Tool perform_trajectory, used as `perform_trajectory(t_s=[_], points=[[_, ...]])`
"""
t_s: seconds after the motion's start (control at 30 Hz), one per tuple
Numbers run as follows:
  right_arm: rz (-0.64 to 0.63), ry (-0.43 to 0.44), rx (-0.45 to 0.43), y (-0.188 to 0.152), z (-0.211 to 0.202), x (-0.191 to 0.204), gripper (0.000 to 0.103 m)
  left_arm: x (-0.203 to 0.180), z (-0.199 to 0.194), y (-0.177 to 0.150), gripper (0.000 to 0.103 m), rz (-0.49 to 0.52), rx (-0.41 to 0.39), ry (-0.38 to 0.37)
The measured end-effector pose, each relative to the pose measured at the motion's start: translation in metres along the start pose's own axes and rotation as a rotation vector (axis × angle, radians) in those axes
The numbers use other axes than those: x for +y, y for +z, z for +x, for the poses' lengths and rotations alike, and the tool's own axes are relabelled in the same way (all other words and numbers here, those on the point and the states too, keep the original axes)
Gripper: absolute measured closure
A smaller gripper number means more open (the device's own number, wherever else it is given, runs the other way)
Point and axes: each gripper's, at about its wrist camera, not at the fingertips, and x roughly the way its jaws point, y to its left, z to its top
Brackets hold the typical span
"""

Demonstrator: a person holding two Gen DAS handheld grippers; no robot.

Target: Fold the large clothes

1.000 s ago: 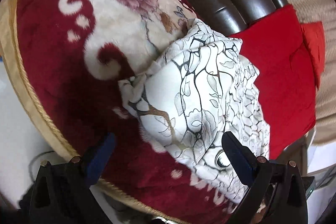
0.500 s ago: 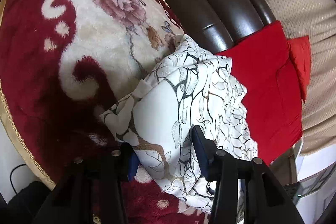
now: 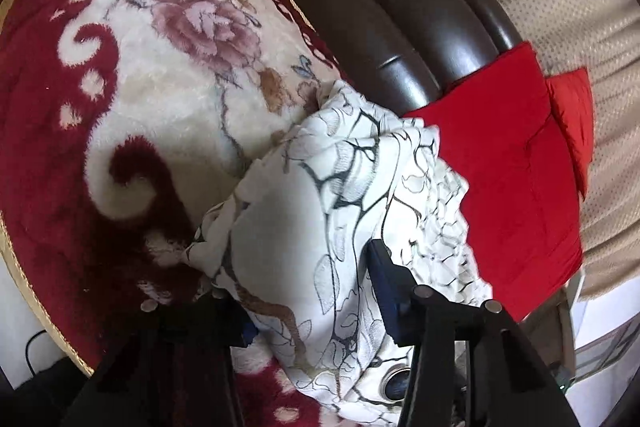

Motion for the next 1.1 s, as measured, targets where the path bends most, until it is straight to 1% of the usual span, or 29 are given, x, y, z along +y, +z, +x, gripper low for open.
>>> perform_trajectory(t_s=[0.03,0.07,0.1,0.17,0.23,0.3,0.37,0.4,0.5,0.63,0.7,0.73,0.8,0.83,0.87,0.93,0.97,1.0,1.03,1.07,1.1], points=[[0.000,0.004,0.002,-0.001,0.000,0.000,0.073,0.003,0.003,0.000,0.043,-0.014,0.013,0.004],[0.003,0.009,0.004,-0.001,0.000,-0.001,0.073,0.008,0.007,0.001,0.034,-0.045,0.028,0.000],[0.006,0.013,0.005,0.000,0.000,-0.001,0.073,0.010,0.009,0.001,0.034,-0.071,0.031,-0.014],[0.010,0.021,0.009,0.000,-0.001,-0.002,0.073,0.006,0.008,0.004,0.035,-0.064,0.023,-0.020],[0.007,0.027,0.012,0.001,-0.001,-0.002,0.073,0.000,0.007,0.006,0.048,-0.048,0.016,0.001],[0.003,0.037,0.013,0.001,-0.002,-0.003,0.074,-0.005,0.007,0.008,0.069,-0.040,0.013,0.008],[0.009,0.054,0.009,0.001,-0.005,-0.004,0.074,-0.014,0.004,0.007,0.079,0.009,0.007,0.020],[0.016,0.064,0.010,0.001,-0.007,-0.005,0.074,-0.021,0.001,0.006,0.083,0.040,-0.001,0.026],[0.038,0.088,-0.002,0.001,-0.013,-0.009,0.074,-0.044,-0.012,0.006,0.086,0.126,-0.033,0.027],[0.082,0.100,-0.059,0.004,-0.029,-0.021,0.074,-0.097,-0.034,-0.003,0.087,0.324,-0.088,0.003],[0.123,0.075,-0.042,0.005,-0.027,-0.031,0.074,-0.127,-0.045,-0.016,0.087,0.458,-0.112,-0.009],[0.154,0.081,-0.011,0.005,-0.022,-0.038,0.074,-0.140,-0.047,-0.023,0.088,0.519,-0.120,-0.012],[0.159,0.095,0.027,0.005,-0.017,-0.042,0.074,-0.171,-0.049,-0.050,0.088,0.676,-0.125,-0.017],[0.154,0.103,0.029,0.006,-0.020,-0.041,0.074,-0.180,-0.048,-0.060,0.088,0.728,-0.121,-0.014],[0.161,0.113,0.027,0.007,-0.024,-0.042,0.074,-0.193,-0.046,-0.077,0.088,0.811,-0.113,-0.008],[0.210,0.139,0.003,0.010,-0.037,-0.052,0.074,-0.209,-0.043,-0.105,0.088,0.924,-0.106,-0.008],[0.254,0.168,-0.023,0.012,-0.046,-0.062,0.074,-0.215,-0.041,-0.116,0.089,0.964,-0.100,-0.010],[0.297,0.201,-0.047,0.013,-0.053,-0.072,0.071,-0.222,-0.038,-0.134,0.089,1.025,-0.091,-0.014],[0.365,0.248,-0.089,0.014,-0.065,-0.088,0.070,-0.226,-0.036,-0.147,0.089,1.075,-0.088,-0.015],[0.399,0.274,-0.115,0.015,-0.072,-0.098,0.068,-0.230,-0.032,-0.164,0.089,1.136,-0.077,-0.012],[0.438,0.307,-0.143,0.015,-0.080,-0.109,0.052,-0.233,-0.027,-0.177,0.089,1.180,-0.062,-0.009]])
